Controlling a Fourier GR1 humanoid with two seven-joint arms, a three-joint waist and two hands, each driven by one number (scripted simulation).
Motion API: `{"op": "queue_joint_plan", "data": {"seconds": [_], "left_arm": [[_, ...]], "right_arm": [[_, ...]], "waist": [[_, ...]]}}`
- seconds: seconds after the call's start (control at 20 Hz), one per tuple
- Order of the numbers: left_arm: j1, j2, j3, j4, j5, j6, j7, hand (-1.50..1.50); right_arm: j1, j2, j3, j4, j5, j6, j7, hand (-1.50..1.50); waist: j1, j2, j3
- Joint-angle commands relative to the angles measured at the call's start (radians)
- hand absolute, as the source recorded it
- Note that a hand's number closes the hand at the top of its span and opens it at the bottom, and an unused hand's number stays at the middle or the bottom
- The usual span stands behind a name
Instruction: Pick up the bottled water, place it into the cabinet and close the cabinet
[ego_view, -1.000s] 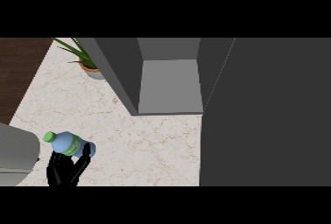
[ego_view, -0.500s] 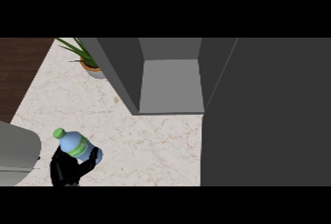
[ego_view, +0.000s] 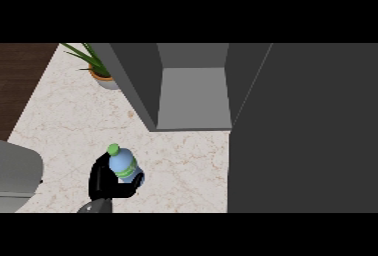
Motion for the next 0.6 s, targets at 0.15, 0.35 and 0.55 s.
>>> {"op": "queue_joint_plan", "data": {"seconds": [0.15,0.35,0.55], "left_arm": [[0.019,-0.02,-0.223,-0.149,0.129,0.054,0.125,1.5],[-0.024,-0.02,-0.316,-0.277,0.204,0.163,0.258,1.5],[-0.085,-0.02,-0.409,-0.389,0.24,0.344,0.345,1.5]], "right_arm": [[0.013,0.028,0.028,-0.049,-0.025,-0.013,0.027,-1.5],[0.023,0.019,0.02,-0.079,-0.044,-0.013,0.042,-1.5],[0.073,0.023,0.044,-0.095,-0.027,0.0,0.029,-1.5]], "waist": [[0.009,-0.003,-0.003],[0.009,-0.002,-0.003],[-0.003,-0.003,-0.003]]}}
